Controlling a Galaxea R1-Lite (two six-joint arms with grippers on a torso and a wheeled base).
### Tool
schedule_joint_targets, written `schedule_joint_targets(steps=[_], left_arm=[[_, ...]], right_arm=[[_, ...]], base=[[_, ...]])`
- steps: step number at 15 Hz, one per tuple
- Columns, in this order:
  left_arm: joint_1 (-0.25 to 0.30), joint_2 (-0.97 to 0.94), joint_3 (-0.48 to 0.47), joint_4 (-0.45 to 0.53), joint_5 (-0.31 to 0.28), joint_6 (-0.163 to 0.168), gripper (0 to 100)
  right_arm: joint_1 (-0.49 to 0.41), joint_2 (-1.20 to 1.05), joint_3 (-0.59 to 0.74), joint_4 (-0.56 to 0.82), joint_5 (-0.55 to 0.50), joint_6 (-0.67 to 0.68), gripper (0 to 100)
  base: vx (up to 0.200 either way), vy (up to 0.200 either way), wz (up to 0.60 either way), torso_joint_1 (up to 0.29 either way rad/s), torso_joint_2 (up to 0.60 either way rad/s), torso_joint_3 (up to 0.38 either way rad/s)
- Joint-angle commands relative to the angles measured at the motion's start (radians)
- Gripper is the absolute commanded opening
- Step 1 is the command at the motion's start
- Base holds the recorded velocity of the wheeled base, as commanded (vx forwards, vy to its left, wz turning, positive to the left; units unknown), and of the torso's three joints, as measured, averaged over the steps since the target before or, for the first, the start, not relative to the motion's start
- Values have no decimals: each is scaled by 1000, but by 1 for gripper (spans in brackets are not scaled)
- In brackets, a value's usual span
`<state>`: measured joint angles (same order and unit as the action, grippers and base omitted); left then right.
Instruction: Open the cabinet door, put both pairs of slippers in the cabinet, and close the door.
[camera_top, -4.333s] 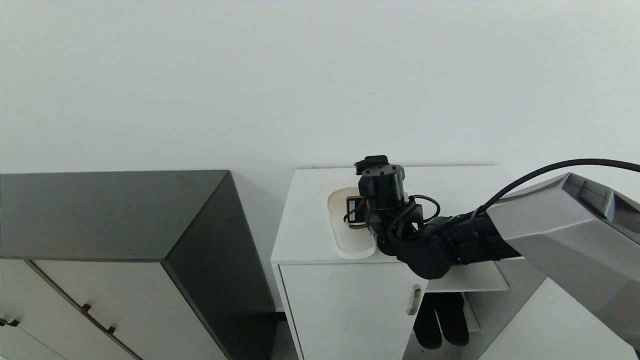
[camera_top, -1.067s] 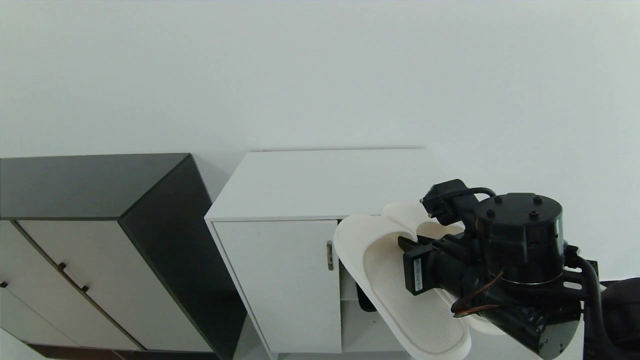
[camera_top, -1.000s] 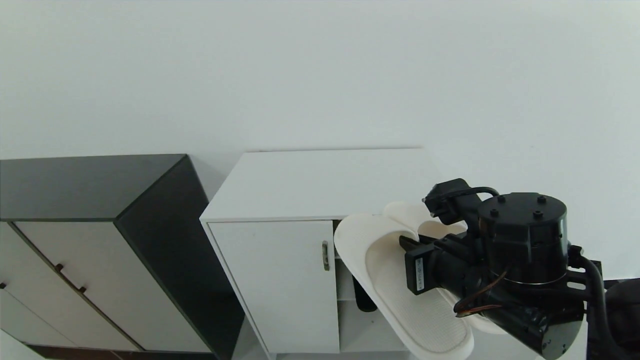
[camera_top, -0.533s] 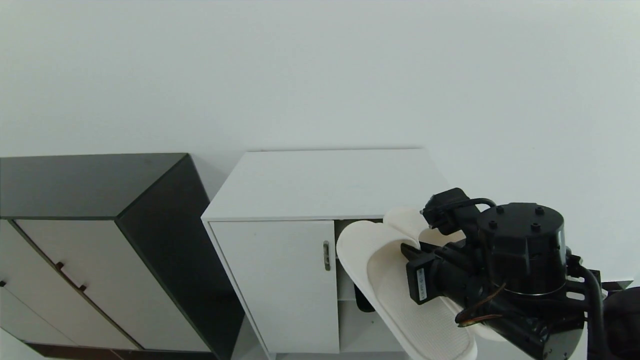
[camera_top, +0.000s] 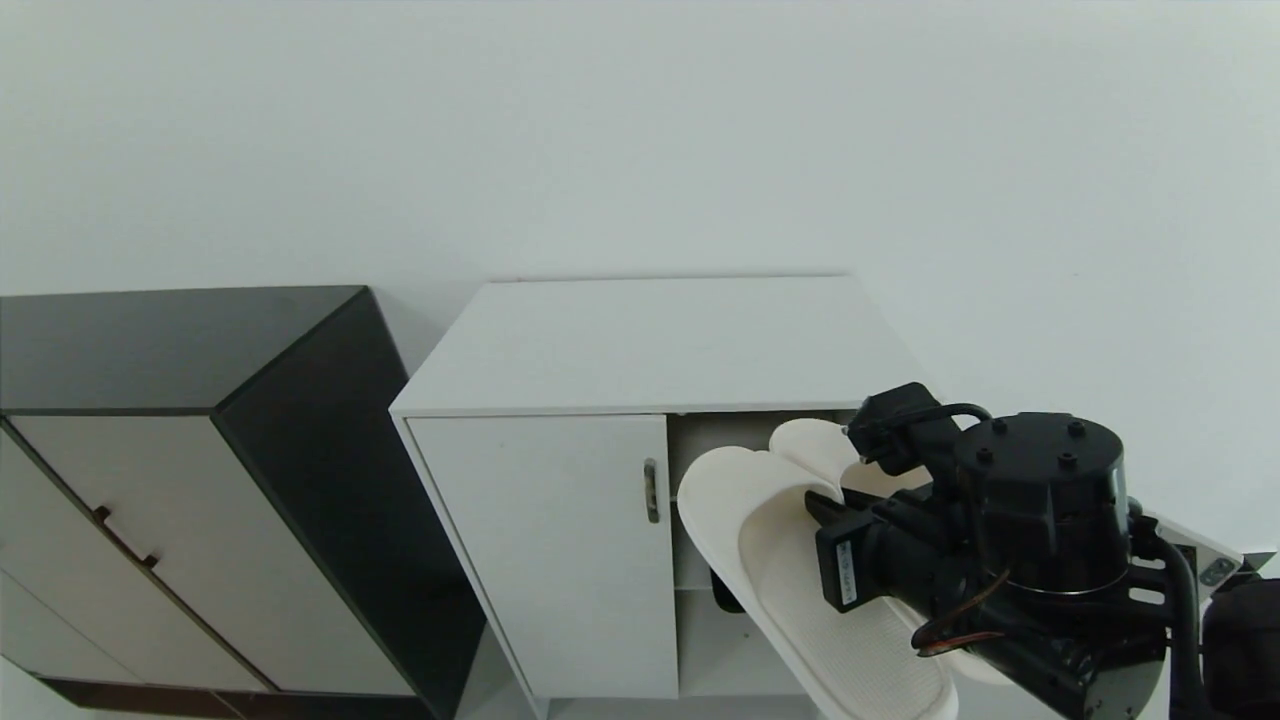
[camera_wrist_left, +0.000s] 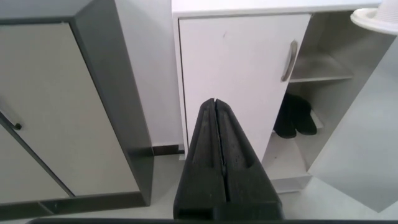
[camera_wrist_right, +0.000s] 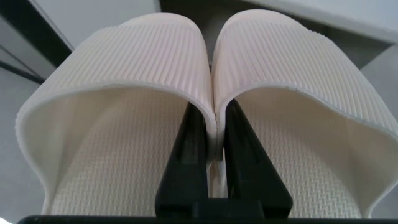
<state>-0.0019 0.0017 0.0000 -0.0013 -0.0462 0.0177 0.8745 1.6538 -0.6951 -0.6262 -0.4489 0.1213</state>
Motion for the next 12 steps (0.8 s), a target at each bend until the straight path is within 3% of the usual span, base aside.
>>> schedule_joint_targets(steps=[1, 12], left_arm=[[0, 0, 0, 0, 0, -1, 0], [0, 0, 0, 0, 0, -1, 0]], right_arm=[[0, 12, 2, -1, -1, 0, 0], [1, 17, 6, -1, -1, -3, 0]], base=[[0, 0, 0, -232, 549, 310], [0, 0, 0, -204, 522, 321]])
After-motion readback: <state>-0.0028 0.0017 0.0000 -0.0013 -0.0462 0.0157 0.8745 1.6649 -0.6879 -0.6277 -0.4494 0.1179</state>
